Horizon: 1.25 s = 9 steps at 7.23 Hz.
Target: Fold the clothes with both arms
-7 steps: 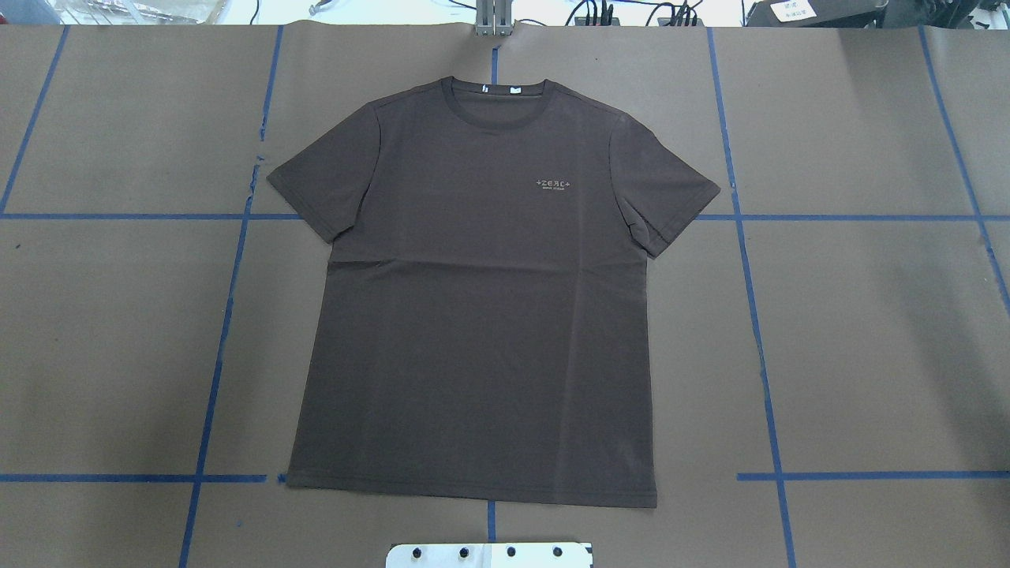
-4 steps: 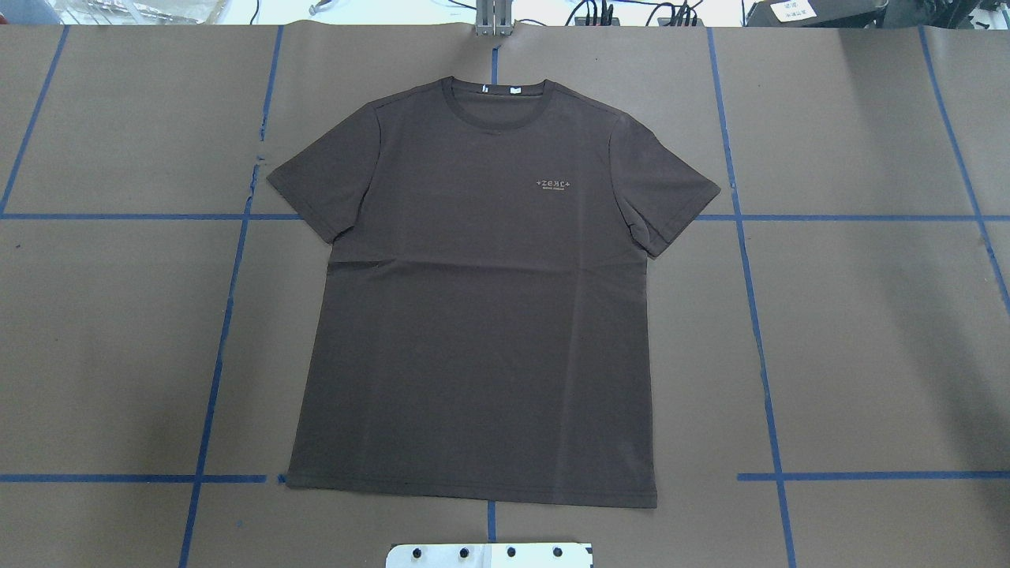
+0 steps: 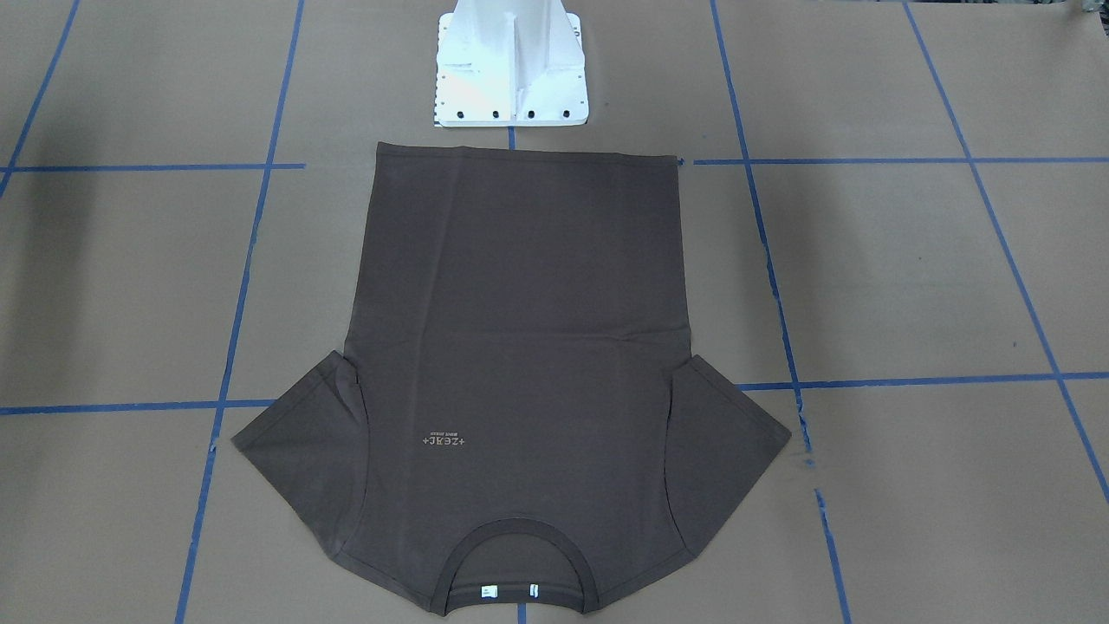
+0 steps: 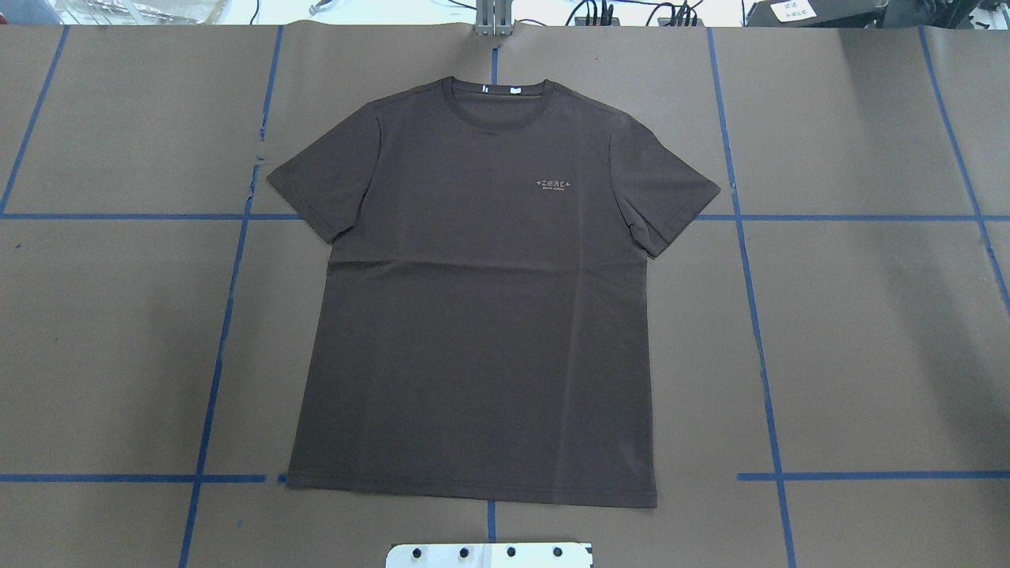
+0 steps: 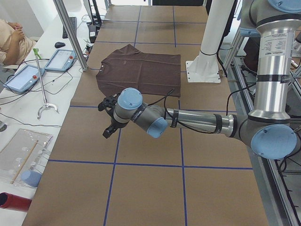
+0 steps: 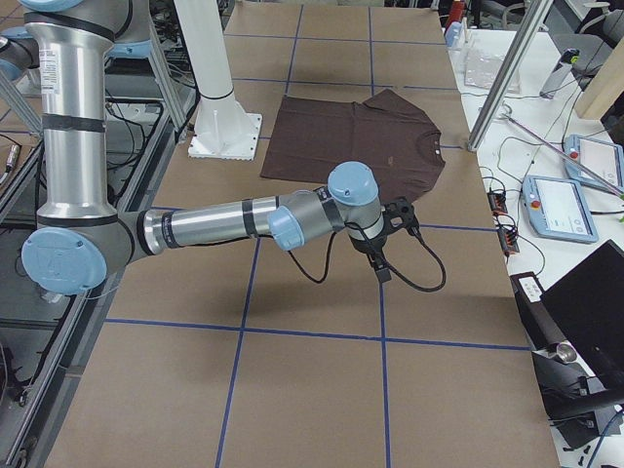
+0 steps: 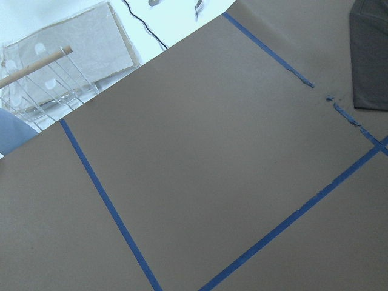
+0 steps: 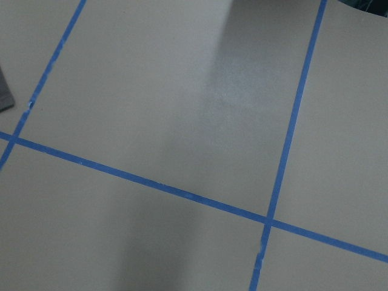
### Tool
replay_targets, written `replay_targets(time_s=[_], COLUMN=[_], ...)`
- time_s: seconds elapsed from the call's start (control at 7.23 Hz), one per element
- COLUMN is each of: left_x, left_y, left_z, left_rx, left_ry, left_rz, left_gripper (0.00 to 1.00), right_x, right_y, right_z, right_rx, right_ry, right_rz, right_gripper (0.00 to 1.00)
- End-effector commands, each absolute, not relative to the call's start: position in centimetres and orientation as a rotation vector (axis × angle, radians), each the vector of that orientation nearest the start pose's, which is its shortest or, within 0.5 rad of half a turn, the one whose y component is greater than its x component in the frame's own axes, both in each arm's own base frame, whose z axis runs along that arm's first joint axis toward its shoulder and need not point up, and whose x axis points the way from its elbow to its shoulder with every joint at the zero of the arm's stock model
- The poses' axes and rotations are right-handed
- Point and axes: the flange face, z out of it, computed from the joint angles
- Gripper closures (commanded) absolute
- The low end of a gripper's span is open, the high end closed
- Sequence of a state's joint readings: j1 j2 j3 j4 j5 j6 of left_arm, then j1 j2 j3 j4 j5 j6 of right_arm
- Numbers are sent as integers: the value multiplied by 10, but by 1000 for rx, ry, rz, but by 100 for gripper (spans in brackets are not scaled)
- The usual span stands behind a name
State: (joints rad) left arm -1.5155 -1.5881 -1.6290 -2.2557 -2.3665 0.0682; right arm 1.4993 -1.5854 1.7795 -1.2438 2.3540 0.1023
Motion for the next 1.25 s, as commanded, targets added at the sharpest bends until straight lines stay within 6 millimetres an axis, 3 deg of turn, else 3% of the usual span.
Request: replay_targets(time_s=[0.0, 0.14, 0.42, 0.55, 0.69, 0.83, 1.11], left_x=[-33, -33, -33, -34, -34, -34, -33], left_y=[-522, -521, -521, -520, -520, -520, -520], left_z=[540, 539, 538, 537, 537, 537, 536], left_rx=[738, 739, 742, 743, 744, 744, 744], left_ry=[757, 759, 758, 759, 759, 759, 760], left_rz=[409, 410, 412, 410, 411, 411, 412], left_gripper=[0, 0, 0, 0, 0, 0, 0], right_x=[-42, -94, -222, -276, -324, -354, -370], right_y=[-534, -547, -567, -586, -588, -588, -582], right_z=[486, 466, 444, 441, 444, 444, 455], right_rx=[421, 435, 467, 470, 477, 490, 476], right_ry=[-902, -928, -940, -942, -940, -920, -901], right_rz=[-90, -4, 105, 147, 169, 179, 173], right_gripper=[0, 0, 2, 9, 17, 21, 26])
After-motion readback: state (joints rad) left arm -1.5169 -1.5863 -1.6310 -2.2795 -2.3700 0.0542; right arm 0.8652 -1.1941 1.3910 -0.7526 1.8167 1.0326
